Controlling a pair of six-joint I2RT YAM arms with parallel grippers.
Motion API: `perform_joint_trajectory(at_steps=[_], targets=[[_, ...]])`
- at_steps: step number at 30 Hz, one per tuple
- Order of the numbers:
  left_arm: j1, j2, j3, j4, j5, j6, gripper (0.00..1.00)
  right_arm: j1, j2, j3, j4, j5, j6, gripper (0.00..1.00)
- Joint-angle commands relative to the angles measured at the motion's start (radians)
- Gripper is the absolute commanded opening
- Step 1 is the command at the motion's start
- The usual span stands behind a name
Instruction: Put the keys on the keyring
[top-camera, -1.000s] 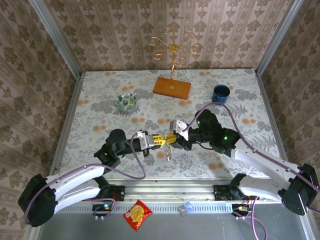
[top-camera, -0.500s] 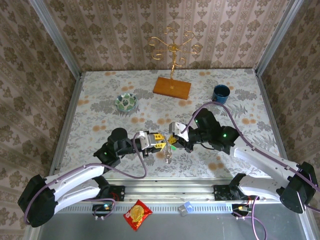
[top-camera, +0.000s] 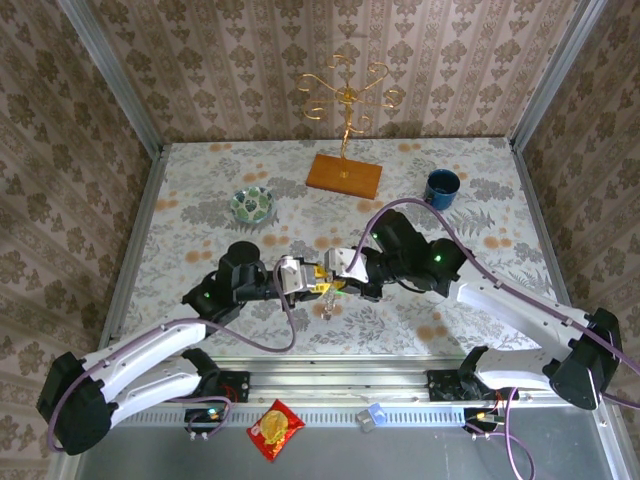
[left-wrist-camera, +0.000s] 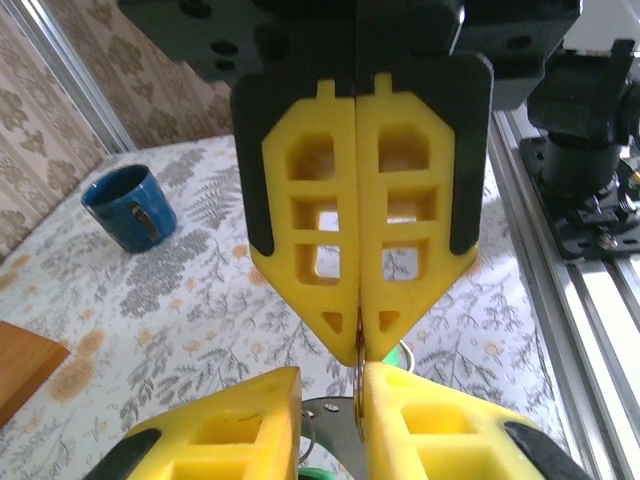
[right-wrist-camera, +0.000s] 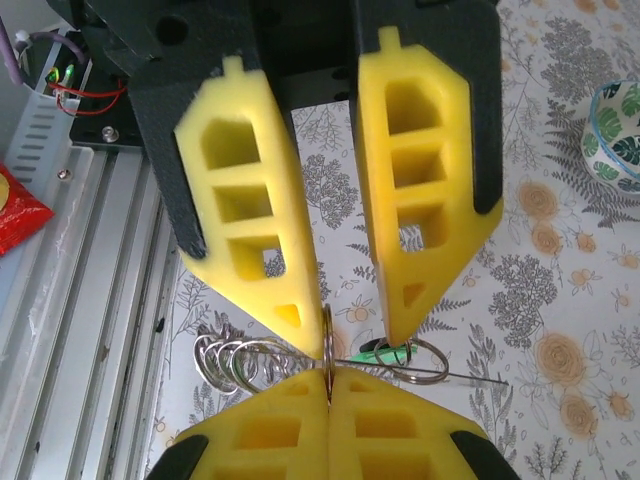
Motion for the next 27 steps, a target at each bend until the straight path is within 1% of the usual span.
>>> perform_joint_trajectory(at_steps=[1, 2, 4, 5, 7, 9, 10, 15, 16, 17, 19, 21, 24, 26, 27], targets=[[0.017, 0.01, 0.06, -0.109, 0.015, 0.061, 0.21, 0.018, 0.008, 0.042, -0.018, 0.005, -0.029, 0.0], [0.023, 0.011, 0.066, -0.126, 0.052, 0.067, 0.2, 0.021, 0.009, 0.043, -0.014, 0.006, -0.028, 0.0], [0.033, 0.012, 0.075, -0.149, 0.069, 0.07, 0.18, 0.022, 0.011, 0.044, -0.012, 0.011, -0.027, 0.0], [0.038, 0.014, 0.08, -0.156, 0.08, 0.069, 0.15, 0.024, 0.012, 0.044, -0.007, 0.014, -0.025, 0.0], [0.051, 0.017, 0.089, -0.182, 0.137, 0.072, 0.06, 0.026, 0.015, 0.044, -0.003, 0.014, -0.013, 0.0], [0.066, 0.018, 0.09, -0.169, 0.183, 0.05, 0.01, 0.03, 0.018, 0.038, 0.023, 0.005, 0.001, 0.0], [0.07, 0.022, 0.089, -0.161, 0.197, 0.04, 0.0, 0.036, 0.02, 0.037, 0.034, 0.002, 0.007, 0.0], [0.071, 0.038, 0.104, -0.156, 0.218, 0.022, 0.0, 0.046, 0.023, 0.025, 0.062, -0.003, 0.034, 0.0], [0.072, 0.038, 0.103, -0.151, 0.209, 0.014, 0.04, 0.046, 0.021, 0.021, 0.065, -0.006, 0.037, 0.0], [0.071, 0.038, 0.1, -0.143, 0.194, 0.007, 0.13, 0.046, 0.019, 0.02, 0.068, -0.007, 0.039, 0.0], [0.07, 0.038, 0.099, -0.139, 0.188, 0.009, 0.16, 0.046, 0.019, 0.022, 0.067, -0.008, 0.039, 0.0], [0.07, 0.041, 0.102, -0.14, 0.188, 0.011, 0.14, 0.048, 0.021, 0.024, 0.068, -0.007, 0.04, 0.0], [0.07, 0.047, 0.11, -0.15, 0.196, 0.018, 0.07, 0.052, 0.022, 0.028, 0.07, -0.01, 0.039, 0.0], [0.068, 0.05, 0.112, -0.155, 0.204, 0.025, 0.0, 0.053, 0.023, 0.025, 0.074, -0.017, 0.043, 0.0], [0.067, 0.049, 0.112, -0.154, 0.206, 0.027, 0.0, 0.053, 0.021, 0.022, 0.079, -0.023, 0.051, 0.0]])
